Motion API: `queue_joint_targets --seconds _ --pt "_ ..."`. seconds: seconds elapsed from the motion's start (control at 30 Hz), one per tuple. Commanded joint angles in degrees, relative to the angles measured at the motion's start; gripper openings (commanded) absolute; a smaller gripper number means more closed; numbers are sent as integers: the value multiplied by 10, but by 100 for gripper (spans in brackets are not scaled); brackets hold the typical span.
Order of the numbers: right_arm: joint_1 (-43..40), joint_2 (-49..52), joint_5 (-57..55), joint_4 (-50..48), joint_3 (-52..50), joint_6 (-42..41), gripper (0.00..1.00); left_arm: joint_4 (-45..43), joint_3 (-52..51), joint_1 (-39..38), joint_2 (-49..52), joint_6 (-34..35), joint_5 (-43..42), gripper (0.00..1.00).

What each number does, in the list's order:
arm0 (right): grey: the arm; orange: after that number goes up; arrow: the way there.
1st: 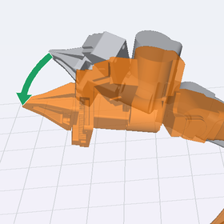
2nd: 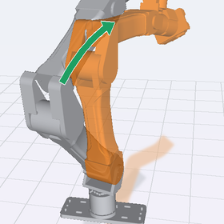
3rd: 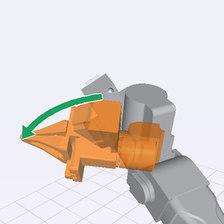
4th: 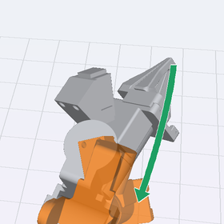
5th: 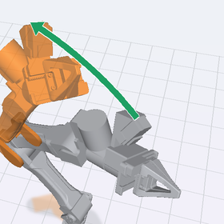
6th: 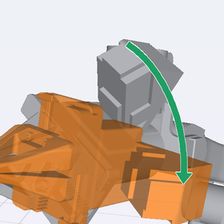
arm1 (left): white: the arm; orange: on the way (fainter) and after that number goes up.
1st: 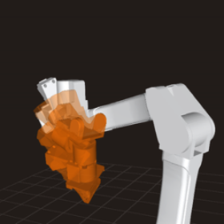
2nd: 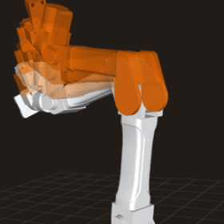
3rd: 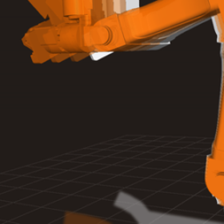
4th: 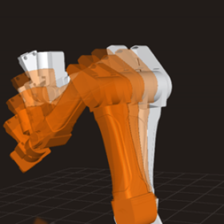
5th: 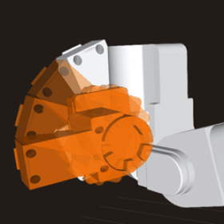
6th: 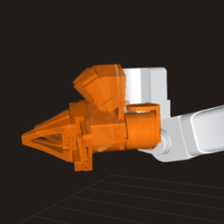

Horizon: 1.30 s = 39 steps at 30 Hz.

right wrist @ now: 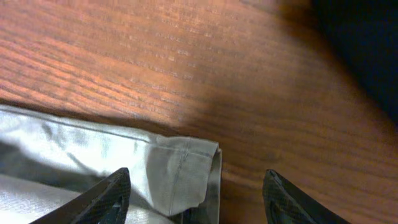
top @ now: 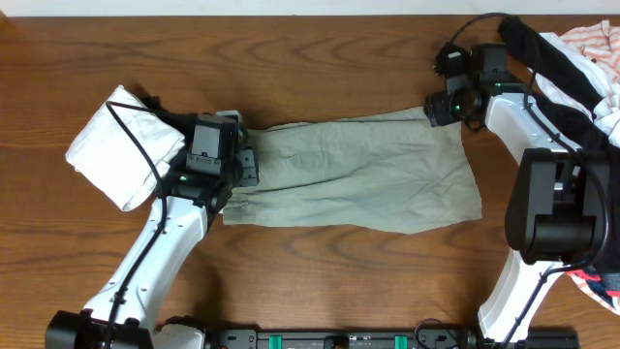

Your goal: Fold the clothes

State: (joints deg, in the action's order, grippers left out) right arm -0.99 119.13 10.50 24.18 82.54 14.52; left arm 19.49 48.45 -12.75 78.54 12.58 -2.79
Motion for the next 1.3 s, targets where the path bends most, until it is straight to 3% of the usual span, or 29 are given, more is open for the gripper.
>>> queue_joint_targets --seconds 0.0,0.23,0.6,0.7,1.13,1.27 --pt "1 6 5 -2 0 -12 64 2 4 1 1 -5 8 42" --pt "10 28 5 -2 -1 -13 63 -12 4 1 8 -5 9 42" --pt "24 32 6 -15 -1 -23 59 -132 4 2 95 -5 33 43" --pt "26 32 7 -15 -1 -23 57 -133 4 2 98 -5 64 50" --pt "24 32 7 1 -1 -23 46 -125 4 2 98 -5 144 59" --pt "25 32 7 3 -1 -23 37 -125 4 2 102 -6 162 61"
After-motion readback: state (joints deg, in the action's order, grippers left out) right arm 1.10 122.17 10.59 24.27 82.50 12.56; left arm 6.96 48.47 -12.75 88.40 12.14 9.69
